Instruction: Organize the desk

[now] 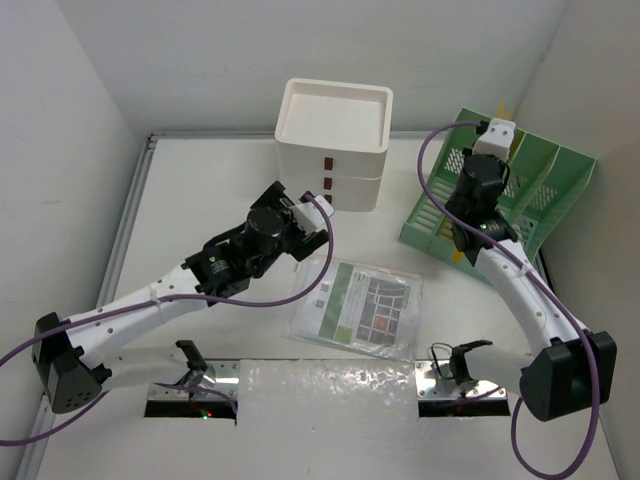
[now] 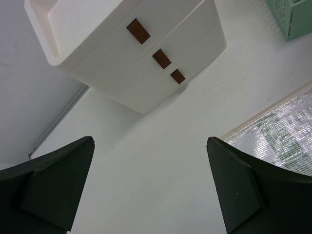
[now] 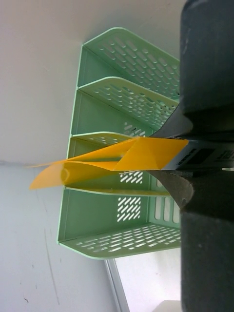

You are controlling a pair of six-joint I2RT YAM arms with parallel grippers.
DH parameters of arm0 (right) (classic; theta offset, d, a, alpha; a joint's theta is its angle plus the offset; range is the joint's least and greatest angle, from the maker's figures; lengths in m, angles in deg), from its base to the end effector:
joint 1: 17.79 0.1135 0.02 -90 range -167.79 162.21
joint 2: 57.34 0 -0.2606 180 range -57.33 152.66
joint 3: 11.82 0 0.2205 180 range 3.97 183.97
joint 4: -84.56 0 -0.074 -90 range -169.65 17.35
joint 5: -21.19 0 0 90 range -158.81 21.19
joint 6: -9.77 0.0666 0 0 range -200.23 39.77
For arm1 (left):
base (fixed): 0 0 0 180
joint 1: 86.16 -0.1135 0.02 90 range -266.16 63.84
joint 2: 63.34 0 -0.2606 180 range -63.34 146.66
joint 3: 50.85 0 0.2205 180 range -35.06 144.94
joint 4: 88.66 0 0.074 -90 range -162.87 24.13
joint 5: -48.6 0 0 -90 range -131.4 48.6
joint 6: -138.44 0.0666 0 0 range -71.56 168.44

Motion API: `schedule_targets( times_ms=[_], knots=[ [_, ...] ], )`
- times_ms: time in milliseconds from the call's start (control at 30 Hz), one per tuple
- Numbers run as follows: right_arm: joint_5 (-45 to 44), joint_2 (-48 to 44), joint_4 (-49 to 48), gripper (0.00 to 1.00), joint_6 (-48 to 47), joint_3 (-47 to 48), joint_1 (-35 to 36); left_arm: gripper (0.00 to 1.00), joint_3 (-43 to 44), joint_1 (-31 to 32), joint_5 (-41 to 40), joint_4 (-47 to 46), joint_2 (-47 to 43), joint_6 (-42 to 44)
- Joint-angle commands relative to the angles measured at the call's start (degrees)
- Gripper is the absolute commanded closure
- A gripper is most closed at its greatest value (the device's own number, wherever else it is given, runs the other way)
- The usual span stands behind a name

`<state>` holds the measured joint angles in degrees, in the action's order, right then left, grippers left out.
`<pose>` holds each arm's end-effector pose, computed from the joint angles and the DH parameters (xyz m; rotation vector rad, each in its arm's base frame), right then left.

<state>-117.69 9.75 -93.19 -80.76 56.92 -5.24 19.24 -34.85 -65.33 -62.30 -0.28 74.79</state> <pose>0.2615 0.0068 0.3587 0.4860 1.5251 -0.5085 0.1761 -0.1767 0.3282 0.9478 1.6229 0.0998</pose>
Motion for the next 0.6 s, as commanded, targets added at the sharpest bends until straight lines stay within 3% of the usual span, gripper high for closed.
schedule_targets(
  times_ms=[0, 133, 267, 300, 333, 567],
  knots=[
    [-1.22, -0.38, 4.83, 0.90, 3.96, 1.54, -0.52, 0.00, -0.43, -0.77, 0.02, -2.48, -2.07, 0.37],
    [-1.13, -1.52, 6.85, 0.91, 5.54, 1.28, -0.60, 0.01, -0.43, -0.77, -0.07, -2.48, -2.16, 0.63],
    [-0.69, -1.17, 9.85, 0.79, 5.81, 2.25, -0.60, 0.00, -0.34, -0.77, 0.28, -2.48, -2.34, 0.72],
    [-1.30, -0.82, 9.76, 0.81, 5.55, 2.25, -0.60, 0.00, -0.34, -0.77, 0.37, -2.39, -2.34, 0.63],
    [-1.65, -0.56, 9.67, 1.00, 5.02, 2.25, -0.69, 0.00, -0.25, -0.77, 0.37, -2.39, -2.34, 0.72],
    [1.41, -1.87, 4.24, 1.00, 0.98, 1.38, -1.04, 0.00, -0.16, -0.77, 0.63, -2.04, -2.42, 0.72]
  ],
)
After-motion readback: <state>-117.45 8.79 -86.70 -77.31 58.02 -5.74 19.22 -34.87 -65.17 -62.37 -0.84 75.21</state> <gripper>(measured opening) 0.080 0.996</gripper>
